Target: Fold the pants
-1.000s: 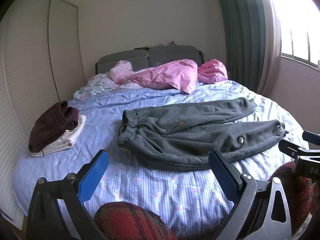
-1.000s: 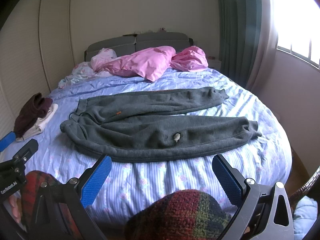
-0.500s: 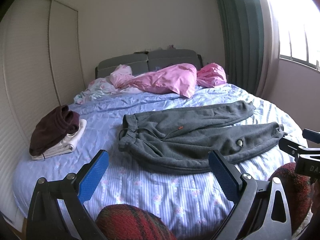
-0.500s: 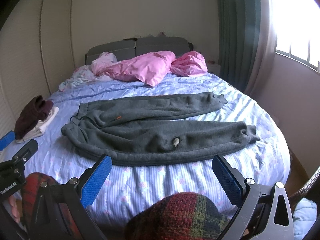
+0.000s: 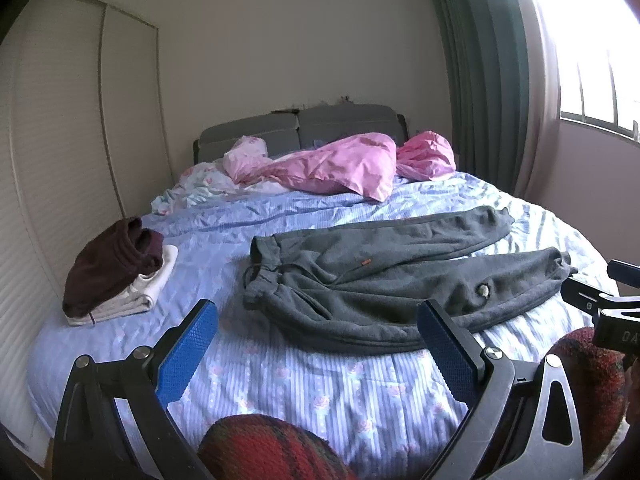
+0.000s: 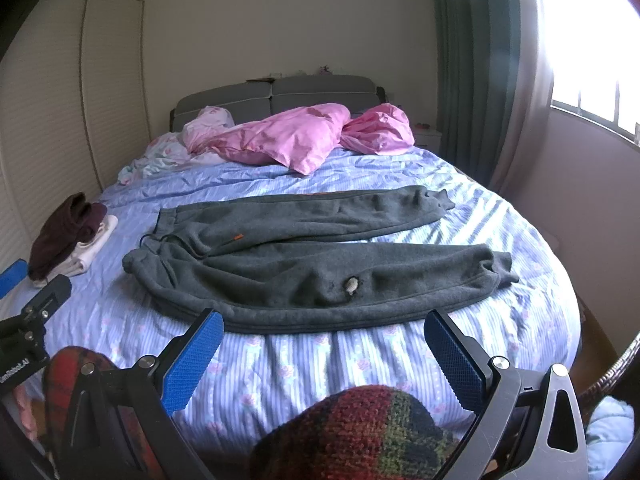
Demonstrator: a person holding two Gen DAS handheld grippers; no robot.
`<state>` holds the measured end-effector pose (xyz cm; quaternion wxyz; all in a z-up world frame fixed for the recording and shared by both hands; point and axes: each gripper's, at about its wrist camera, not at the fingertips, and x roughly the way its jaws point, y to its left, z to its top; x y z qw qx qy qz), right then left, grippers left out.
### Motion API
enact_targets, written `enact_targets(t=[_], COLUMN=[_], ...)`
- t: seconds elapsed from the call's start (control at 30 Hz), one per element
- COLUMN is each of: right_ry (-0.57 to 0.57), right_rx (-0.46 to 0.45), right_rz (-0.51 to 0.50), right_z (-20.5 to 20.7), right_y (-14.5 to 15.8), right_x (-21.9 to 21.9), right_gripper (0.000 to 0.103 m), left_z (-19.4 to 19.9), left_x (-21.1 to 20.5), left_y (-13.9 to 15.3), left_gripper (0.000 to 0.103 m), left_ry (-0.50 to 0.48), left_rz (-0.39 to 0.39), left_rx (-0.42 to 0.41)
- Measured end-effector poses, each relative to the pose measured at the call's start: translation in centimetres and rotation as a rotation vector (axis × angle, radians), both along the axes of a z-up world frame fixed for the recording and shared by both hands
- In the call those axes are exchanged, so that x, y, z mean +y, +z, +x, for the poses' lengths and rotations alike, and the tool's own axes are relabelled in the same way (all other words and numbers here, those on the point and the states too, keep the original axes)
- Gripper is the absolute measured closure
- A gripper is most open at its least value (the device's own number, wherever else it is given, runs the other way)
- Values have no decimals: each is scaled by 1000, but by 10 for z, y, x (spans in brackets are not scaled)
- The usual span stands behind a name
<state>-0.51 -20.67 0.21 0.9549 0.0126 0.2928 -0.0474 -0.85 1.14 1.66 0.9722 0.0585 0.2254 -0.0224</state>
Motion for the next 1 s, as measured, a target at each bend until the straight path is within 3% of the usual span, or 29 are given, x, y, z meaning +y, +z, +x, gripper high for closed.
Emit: enact_targets(t=[1.0], right_ry=[0], right_rx=[13], right_rz=[15], right_z=[0], right_y=[-3], right_x=[-4], right_gripper=[1], left_z=[-1], left_x=[-4], left_y=[-12], left_gripper=[1], left_ry=[-4], left_rz=[1], left_rx=[25])
